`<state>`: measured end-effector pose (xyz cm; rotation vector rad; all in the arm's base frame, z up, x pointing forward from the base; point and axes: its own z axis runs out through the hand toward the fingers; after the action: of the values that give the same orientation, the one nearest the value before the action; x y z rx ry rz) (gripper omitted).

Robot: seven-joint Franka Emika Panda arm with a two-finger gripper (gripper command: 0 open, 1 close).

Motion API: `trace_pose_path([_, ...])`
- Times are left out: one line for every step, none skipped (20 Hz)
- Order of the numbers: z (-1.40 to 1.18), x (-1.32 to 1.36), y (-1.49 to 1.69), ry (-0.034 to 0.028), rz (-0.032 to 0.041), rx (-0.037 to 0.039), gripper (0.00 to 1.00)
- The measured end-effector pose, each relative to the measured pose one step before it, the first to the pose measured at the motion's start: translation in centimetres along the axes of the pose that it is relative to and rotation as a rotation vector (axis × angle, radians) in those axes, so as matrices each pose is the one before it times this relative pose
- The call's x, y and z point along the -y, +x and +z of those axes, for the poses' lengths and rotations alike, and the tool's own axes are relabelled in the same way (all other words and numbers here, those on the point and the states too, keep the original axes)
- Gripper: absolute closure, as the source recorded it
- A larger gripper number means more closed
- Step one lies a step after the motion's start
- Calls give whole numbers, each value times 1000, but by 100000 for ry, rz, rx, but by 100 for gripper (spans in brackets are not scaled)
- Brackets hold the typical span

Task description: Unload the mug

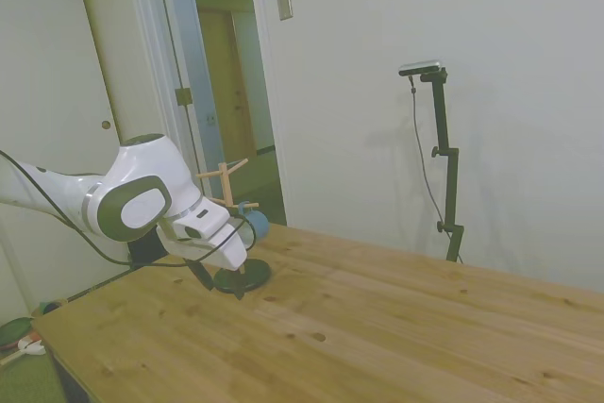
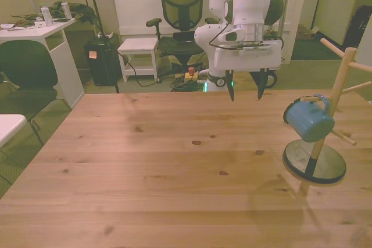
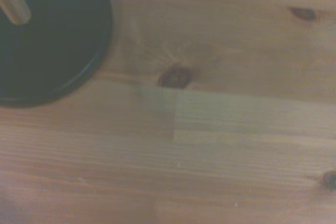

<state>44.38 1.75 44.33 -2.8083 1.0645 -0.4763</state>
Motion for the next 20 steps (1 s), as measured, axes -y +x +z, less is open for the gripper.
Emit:
trace_pose_path([-41,328,210,714,-481,-1003,0])
trace_pose_path([-59,345,276,795,-205,-802,0])
trace_pose_path([-47,380,320,818,-196,-803,0])
trace_pose_path([-11,404,332,790,-344,-885,0])
trace_pose_path([74,410,250,434,-657,-644,0])
trace_pose_path([100,421,196,457,-1026,-963,0])
trace_pose_path([149,402,170,341,-1084,-857,0])
trace_pose_path([166,368,95,447,-943,-759,0])
trace_pose_path([165,354,108,482,-973,-847,0])
trace_pose_path([127,319,68,488,-814,-711,0])
trace_pose_path([118,312,63,465,-1070,-900,0])
trace_pose_path([83,302,14,308,-1200,-847,0])
trace_pose_path([32,249,-6,334,-929,-697,0])
trace_pose_path([-16,226,-36,276,-734,-454,0])
trace_pose_path([-84,232,-57,446,-460,-350,0])
trace_pose_path([-119,260,-54,653,-438,-473,0])
trace_pose_path([-131,297,-44,893,-453,-647,0])
trace_pose_path([-100,301,13,1142,-383,-908,0])
trace_pose_path([-31,272,31,928,-309,-708,0])
trace_pose_path([30,290,84,926,-378,-637,0])
